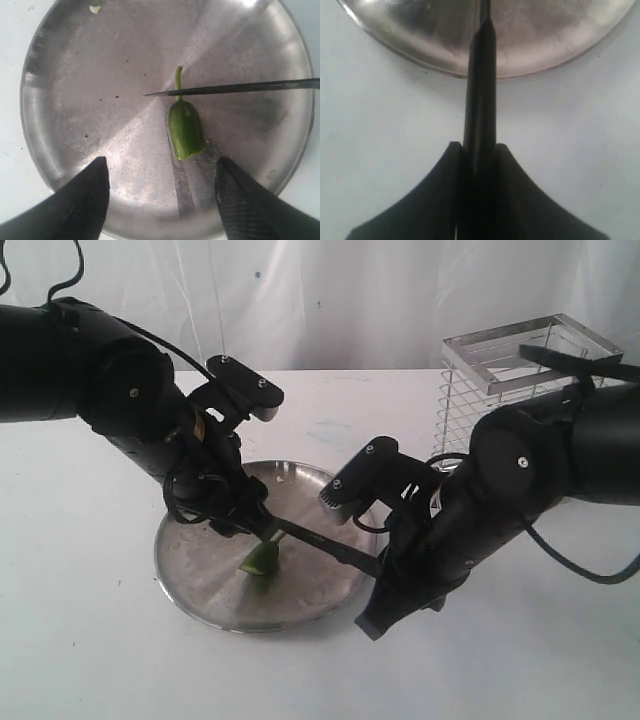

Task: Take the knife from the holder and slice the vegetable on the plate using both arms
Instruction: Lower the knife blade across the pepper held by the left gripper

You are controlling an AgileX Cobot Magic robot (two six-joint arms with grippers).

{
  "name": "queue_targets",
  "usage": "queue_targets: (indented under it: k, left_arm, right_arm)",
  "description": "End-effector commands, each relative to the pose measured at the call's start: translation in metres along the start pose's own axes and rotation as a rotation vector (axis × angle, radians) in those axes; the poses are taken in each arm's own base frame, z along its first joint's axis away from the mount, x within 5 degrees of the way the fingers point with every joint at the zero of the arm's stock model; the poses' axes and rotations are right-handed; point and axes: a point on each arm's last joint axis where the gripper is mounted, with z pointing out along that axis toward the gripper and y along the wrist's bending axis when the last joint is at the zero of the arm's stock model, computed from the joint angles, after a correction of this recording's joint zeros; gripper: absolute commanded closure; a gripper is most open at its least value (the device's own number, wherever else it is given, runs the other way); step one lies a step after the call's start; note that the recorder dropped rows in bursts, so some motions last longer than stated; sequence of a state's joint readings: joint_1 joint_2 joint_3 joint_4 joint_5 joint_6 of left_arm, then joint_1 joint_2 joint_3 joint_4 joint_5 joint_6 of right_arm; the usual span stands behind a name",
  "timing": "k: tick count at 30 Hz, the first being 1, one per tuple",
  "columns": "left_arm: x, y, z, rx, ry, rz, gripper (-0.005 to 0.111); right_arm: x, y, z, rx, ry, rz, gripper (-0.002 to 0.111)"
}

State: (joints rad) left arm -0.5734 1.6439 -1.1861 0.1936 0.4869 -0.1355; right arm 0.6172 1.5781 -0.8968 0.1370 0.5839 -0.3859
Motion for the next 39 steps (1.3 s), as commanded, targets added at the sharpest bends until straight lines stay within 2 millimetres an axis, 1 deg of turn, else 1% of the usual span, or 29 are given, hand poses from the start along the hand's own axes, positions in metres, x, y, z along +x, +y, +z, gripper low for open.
queue_targets:
  k: [1, 5, 10, 13, 19, 25, 39]
  left_arm:
    - [-0.003, -0.002, -0.004, 0.004, -0.038, -0.018, 0.043]
    - [-0.005, -0.002, -0.004, 0.004, -0.059, -0.020, 0.043]
    - [-0.006, -0.002, -0.004, 0.004, -0.064, -0.022, 0.043]
    - [-0.005, -0.003, -0.001, 0.005, -0.057, -0.021, 0.043]
    - [-0.003, -0.004, 0.012, 0.008, -0.022, -0.018, 0.043]
    - [-0.003, -0.005, 0.021, 0.011, -0.006, -0.016, 0.043]
    - [-0.004, -0.005, 0.021, 0.011, -0.025, -0.016, 0.043]
  right_arm:
    - [-0.005, 0.003, 0.001, -0.030, -0.045, -0.009, 0.108]
    - [-0.006, 0.007, 0.003, -0.077, -0.064, -0.012, 0.108]
    - [-0.006, 0.007, 0.011, -0.082, -0.045, -0.010, 0.108]
    - [-0.005, 0.009, 0.018, -0.088, -0.030, -0.020, 0.108]
    - [-0.008, 0.013, 0.026, -0.082, -0.039, -0.033, 0.108]
    - [-0.011, 0.011, 0.027, -0.059, -0.074, -0.032, 0.108]
    - [-0.014, 0.009, 0.027, -0.039, -0.104, -0.034, 0.108]
